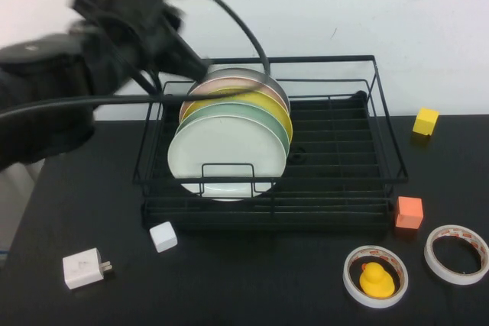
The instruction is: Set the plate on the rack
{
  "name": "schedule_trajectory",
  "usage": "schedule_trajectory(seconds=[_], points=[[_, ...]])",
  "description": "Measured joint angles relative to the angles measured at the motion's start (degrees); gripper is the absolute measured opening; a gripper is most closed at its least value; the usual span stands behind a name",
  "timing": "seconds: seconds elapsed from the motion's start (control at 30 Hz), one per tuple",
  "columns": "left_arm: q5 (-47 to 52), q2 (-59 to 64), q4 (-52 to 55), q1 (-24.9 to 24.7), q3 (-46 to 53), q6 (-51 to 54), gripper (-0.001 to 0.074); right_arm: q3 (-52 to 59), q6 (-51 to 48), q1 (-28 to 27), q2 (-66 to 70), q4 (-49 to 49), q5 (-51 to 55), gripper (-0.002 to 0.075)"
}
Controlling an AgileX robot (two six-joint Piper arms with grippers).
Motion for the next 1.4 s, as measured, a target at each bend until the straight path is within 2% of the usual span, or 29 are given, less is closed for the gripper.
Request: schedule_trajectory(seconds=[0.07, 0.17, 0.37, 0.53, 0.7, 0.87, 1.4], points=[[-7.76, -3.76, -0.66, -2.05, 0.13, -2.72, 0.0011, 0.00, 0.00, 0.00, 0.00, 0.00, -0.13, -0.0002], [-13.31, -10.45, -1.04, -5.28, 3.41, -7.13, 0.0004, 0.00, -0.39, 0.00, 0.00, 0.00, -1.34, -0.0002], [-10.67, -25.08, -1.16, -11.69, 17.36, -17.71, -0.0001, 0.04, -0.88, 0.00, 0.00, -0.57, -4.74, -0.0002], [-9.59, -34.41, -1.26, -15.13, 29.11, -24.10, -0.0001, 0.04, -1.00, 0.00, 0.00, -1.14, -7.94, -0.0002], [-8.14, -42.02, -1.39, -15.80, 35.94, -25.19, -0.0001, 0.04, -1.00, 0.00, 0.00, -1.14, -9.55, -0.0002], [-8.14, -46.59, -1.39, -15.80, 37.91, -25.42, -0.0001, 0.04, -1.00, 0.00, 0.00, -1.14, -9.55, -0.0002], [-2.36, -47.57, -1.39, -15.80, 38.34, -30.79, -0.0001, 0.04, -1.00, 0.00, 0.00, -1.14, -9.55, -0.0002]])
